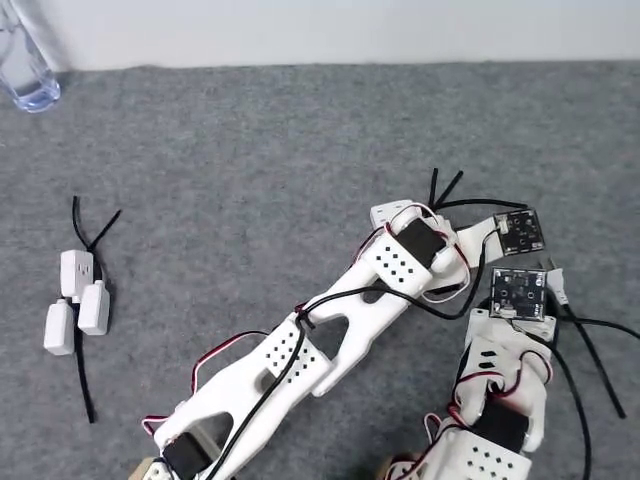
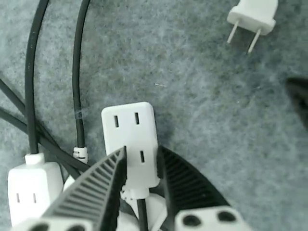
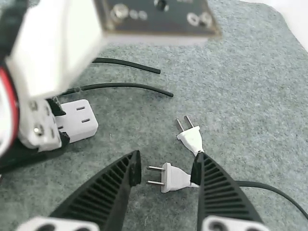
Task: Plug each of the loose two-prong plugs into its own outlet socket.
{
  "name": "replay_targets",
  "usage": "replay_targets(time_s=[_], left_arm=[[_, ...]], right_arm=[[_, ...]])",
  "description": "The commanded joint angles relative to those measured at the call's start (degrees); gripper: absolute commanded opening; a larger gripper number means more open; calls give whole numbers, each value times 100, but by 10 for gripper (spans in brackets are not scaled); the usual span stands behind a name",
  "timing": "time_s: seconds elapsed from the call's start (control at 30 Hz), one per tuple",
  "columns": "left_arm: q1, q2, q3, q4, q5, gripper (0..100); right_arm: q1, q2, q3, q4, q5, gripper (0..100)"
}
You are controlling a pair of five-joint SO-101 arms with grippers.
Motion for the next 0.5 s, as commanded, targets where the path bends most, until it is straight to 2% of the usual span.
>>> replay_targets(time_s=[0.0, 0.1, 0.3, 0.47], left_arm=[[-88, -35, -400, 141, 185, 139], [-158, -79, -409, 185, 440, 212], [-220, -88, -479, 237, 396, 212], [-229, -97, -1095, 721, 378, 212]], right_arm=[[-13, -48, 70, 31, 70, 172], [-13, -48, 70, 31, 70, 172], [-22, -31, 70, 13, 70, 172], [-22, -31, 70, 4, 70, 172]])
